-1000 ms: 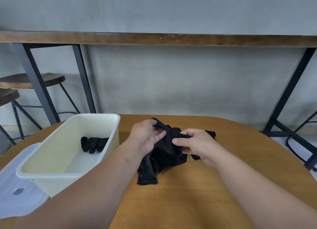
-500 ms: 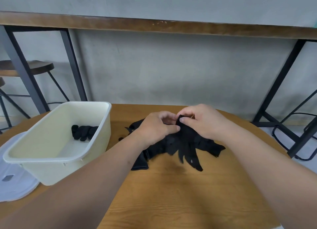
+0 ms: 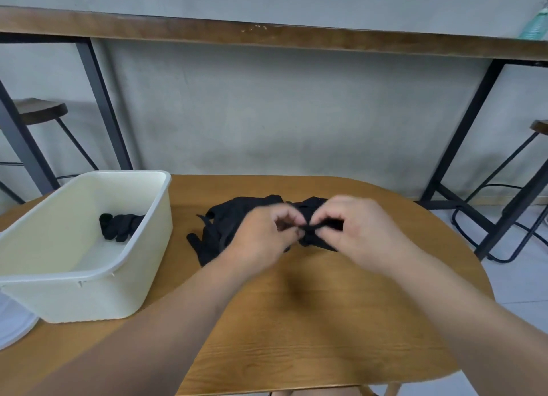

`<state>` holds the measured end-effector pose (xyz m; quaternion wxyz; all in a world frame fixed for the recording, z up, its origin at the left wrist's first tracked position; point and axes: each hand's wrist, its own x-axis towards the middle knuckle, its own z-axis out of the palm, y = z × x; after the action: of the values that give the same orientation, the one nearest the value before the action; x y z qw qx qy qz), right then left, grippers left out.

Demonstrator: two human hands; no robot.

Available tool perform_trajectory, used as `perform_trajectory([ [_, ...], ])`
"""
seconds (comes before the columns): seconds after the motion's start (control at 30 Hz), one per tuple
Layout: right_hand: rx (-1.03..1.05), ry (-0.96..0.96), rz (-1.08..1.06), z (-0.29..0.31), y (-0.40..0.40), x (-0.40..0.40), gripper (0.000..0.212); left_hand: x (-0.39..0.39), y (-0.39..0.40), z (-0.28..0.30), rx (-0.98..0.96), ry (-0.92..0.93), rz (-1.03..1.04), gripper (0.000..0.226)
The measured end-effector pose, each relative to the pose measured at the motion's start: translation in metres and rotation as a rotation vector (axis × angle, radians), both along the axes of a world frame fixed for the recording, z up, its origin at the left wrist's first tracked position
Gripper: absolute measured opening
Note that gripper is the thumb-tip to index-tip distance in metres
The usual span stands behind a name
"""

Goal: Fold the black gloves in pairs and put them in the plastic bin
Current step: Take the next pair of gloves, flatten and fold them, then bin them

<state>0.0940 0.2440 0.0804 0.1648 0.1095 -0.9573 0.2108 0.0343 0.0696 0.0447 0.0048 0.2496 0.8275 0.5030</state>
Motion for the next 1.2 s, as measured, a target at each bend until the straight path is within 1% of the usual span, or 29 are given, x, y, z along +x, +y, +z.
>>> perform_trajectory([
  [0.03, 0.05, -0.063, 0.026, -0.015, -0.001, 0.006, 0.017, 0.007, -0.001, -0.018, -0.108, 0.039, -0.014, 0.015],
  [0.1, 0.169, -0.279, 0.039, -0.051, -0.005, 0.018, 0.021, 0.018, -0.004, -0.056, -0.332, 0.083, -0.076, 0.018],
  [0.13, 0.201, -0.394, 0.041, -0.069, -0.007, 0.024, 0.025, 0.022, -0.006, -0.074, -0.43, 0.087, -0.116, 0.019],
  [0.17, 0.188, -0.5, 0.041, -0.085, -0.007, 0.029, 0.029, 0.025, -0.009, -0.088, -0.493, 0.086, -0.145, 0.021],
  [0.23, 0.072, -0.649, 0.016, -0.102, -0.005, 0.035, 0.032, 0.028, -0.01, -0.104, -0.502, 0.081, -0.15, 0.029],
  [0.27, 0.002, -0.67, -0.008, -0.105, -0.004, 0.035, 0.03, 0.028, -0.009, -0.105, -0.48, 0.079, -0.128, 0.032],
  [0.33, -0.109, -0.608, -0.084, -0.107, -0.001, 0.029, 0.024, 0.027, -0.005, -0.101, -0.436, 0.119, -0.077, 0.031],
  [0.4, -0.129, -0.493, -0.177, -0.111, 0.0, 0.019, 0.023, 0.024, 0.001, -0.098, -0.426, 0.206, -0.064, 0.024],
  [0.43, -0.105, -0.448, -0.208, -0.114, -0.001, 0.014, 0.024, 0.023, 0.002, -0.097, -0.453, 0.232, -0.082, 0.024],
  [0.5, -0.039, -0.407, -0.226, -0.123, -0.003, 0.007, 0.028, 0.024, 0.001, -0.099, -0.571, 0.231, -0.135, 0.033],
  [0.57, 0.01, -0.401, -0.182, -0.131, -0.008, 0.004, 0.03, 0.03, -0.003, -0.1, -0.646, 0.228, -0.13, 0.037],
  [0.7, 0.088, -0.406, -0.135, -0.134, -0.011, 0.002, 0.027, 0.038, -0.011, -0.099, -0.605, 0.212, -0.101, 0.039],
  [0.77, 0.084, -0.381, -0.157, -0.129, -0.016, 0.0, 0.024, 0.036, -0.018, -0.094, -0.56, 0.218, -0.013, 0.031],
  [0.83, 0.022, -0.315, -0.19, -0.119, -0.031, -0.005, 0.015, 0.027, -0.033, -0.09, -0.513, 0.256, 0.174, 0.017],
  [0.87, -0.012, -0.292, -0.194, -0.114, -0.042, -0.009, 0.013, 0.02, -0.043, -0.091, -0.481, 0.245, 0.283, 0.013],
  [0.9, -0.056, -0.297, -0.186, -0.11, -0.055, -0.014, 0.015, 0.013, -0.054, -0.092, -0.452, 0.206, 0.374, 0.009],
  [0.97, -0.168, -0.38, -0.151, -0.108, -0.084, -0.027, 0.019, 0.003, -0.073, -0.097, -0.437, 0.096, 0.477, 0.015],
  [1.0, -0.215, -0.435, -0.144, -0.11, -0.098, -0.035, 0.02, 0.0, -0.081, -0.099, -0.453, 0.032, 0.504, 0.02],
  [1.07, -0.232, -0.506, -0.167, -0.117, -0.124, -0.051, 0.026, -0.003, -0.091, -0.103, -0.456, -0.077, 0.53, 0.026],
  [1.2, -0.197, -0.557, -0.277, -0.129, -0.152, -0.069, 0.025, -0.004, -0.1, -0.107, -0.345, -0.212, 0.541, 0.026],
])
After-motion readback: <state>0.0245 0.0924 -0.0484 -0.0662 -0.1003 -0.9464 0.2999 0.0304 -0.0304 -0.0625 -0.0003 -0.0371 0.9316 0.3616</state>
